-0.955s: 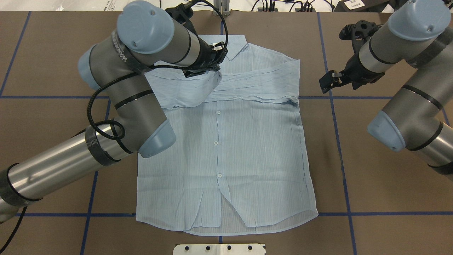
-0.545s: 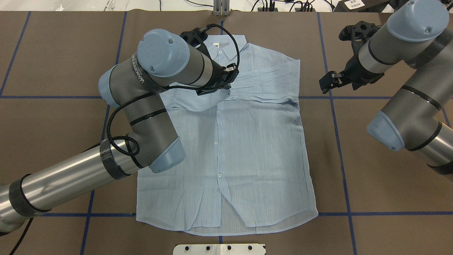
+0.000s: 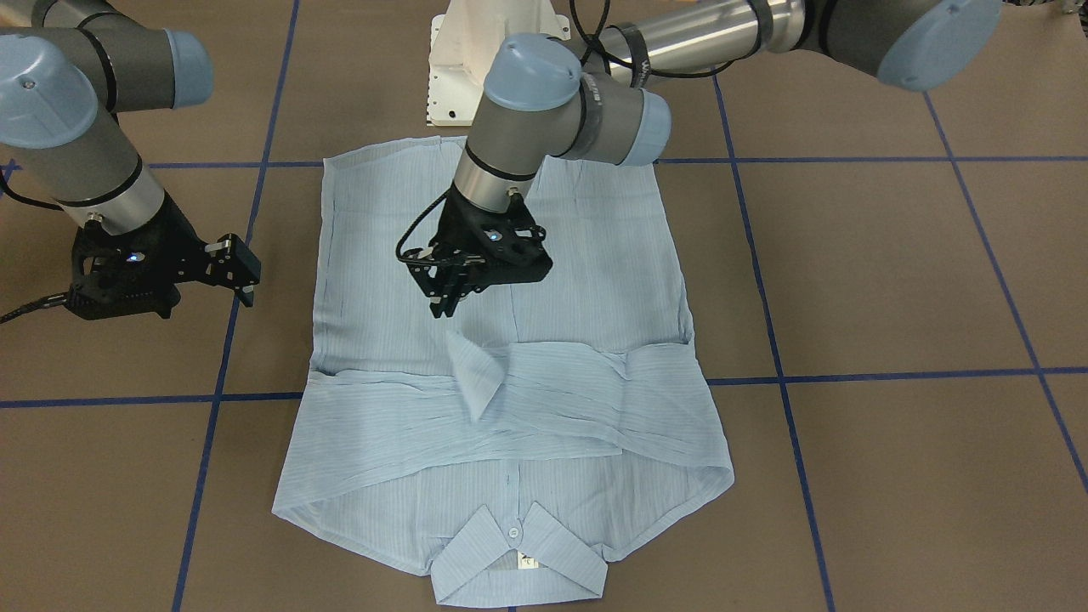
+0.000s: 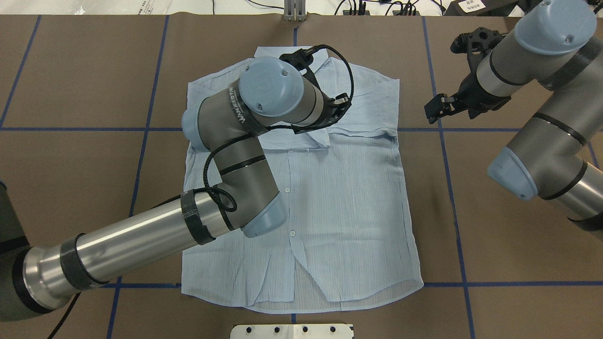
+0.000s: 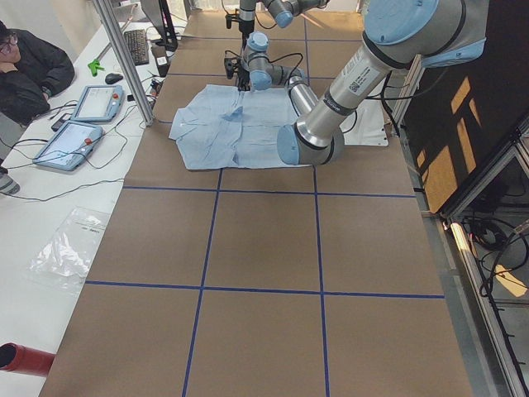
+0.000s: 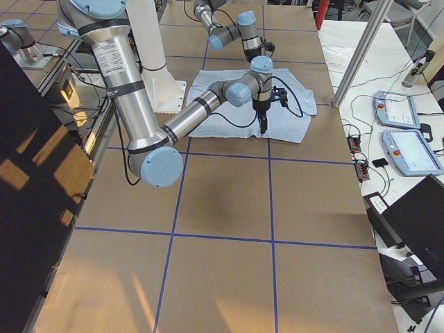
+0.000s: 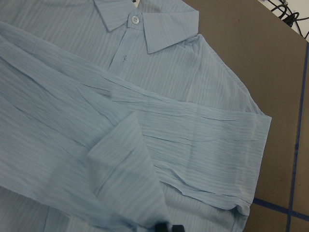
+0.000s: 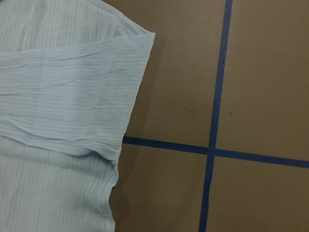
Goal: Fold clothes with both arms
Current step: 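Fold the held sleeve with the left gripper across the chest over the first sleeve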
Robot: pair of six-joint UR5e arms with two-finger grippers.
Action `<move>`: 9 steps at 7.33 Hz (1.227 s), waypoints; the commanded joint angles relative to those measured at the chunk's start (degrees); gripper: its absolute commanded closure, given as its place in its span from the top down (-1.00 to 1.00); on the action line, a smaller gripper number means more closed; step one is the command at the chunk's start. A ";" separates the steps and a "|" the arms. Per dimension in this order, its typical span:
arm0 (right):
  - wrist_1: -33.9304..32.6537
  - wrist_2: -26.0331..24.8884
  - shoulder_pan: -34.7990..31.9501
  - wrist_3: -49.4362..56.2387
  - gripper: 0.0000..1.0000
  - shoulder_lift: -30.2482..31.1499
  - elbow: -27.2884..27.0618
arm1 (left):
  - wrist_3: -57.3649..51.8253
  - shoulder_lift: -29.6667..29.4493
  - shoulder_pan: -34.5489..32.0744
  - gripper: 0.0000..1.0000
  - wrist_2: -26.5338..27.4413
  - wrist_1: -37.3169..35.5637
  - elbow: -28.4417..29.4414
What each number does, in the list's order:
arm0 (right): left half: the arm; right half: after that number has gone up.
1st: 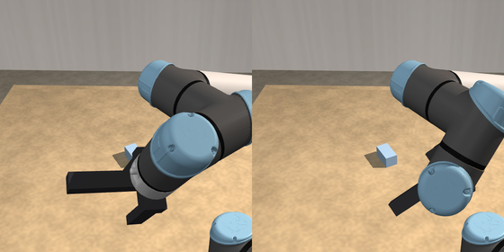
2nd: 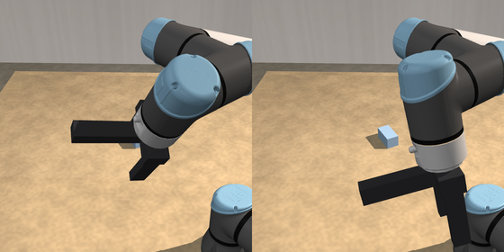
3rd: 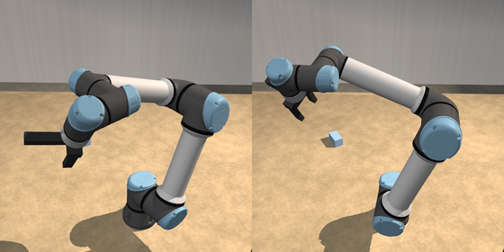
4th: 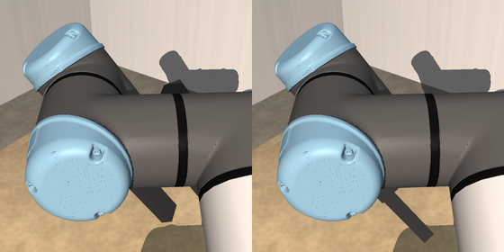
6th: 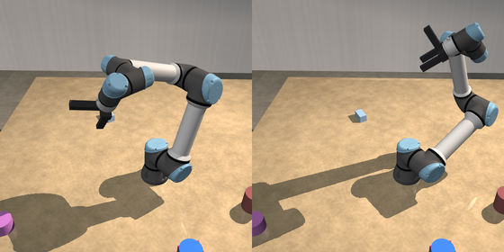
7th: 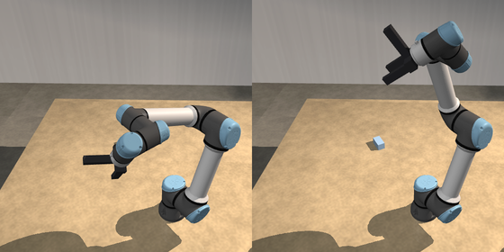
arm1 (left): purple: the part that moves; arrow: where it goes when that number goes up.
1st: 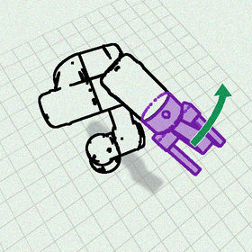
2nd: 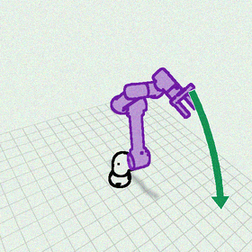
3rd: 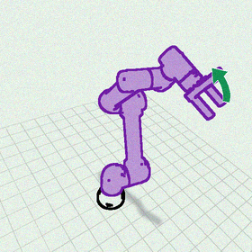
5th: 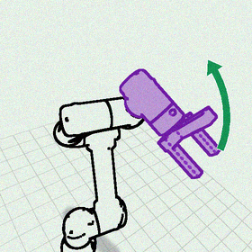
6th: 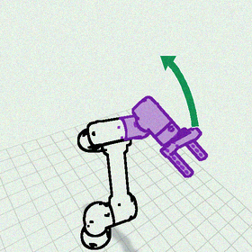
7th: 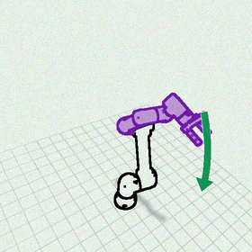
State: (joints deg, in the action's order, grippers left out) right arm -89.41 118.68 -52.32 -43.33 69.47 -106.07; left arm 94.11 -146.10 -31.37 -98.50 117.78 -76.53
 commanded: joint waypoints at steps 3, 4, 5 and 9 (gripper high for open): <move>0.20 1.73 -0.24 -0.27 1.00 0.92 -0.72 | -0.77 8.25 0.70 1.00 2.26 5.27 -6.57; 0.20 1.90 -0.24 -0.44 1.00 1.54 -1.76 | -0.77 11.08 0.61 0.99 2.00 4.83 -10.44; 0.20 1.82 -0.07 -1.14 1.00 3.02 -3.25 | -0.86 13.28 0.61 0.98 1.82 2.47 -13.44; 14.98 -8.58 15.34 -20.33 1.00 12.51 -8.10 | -5.95 28.11 1.14 0.98 0.85 -11.34 -33.91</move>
State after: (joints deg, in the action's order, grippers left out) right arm -82.09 115.85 -43.82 -55.84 78.85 -113.83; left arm 89.15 -123.65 -30.47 -97.55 108.39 -104.52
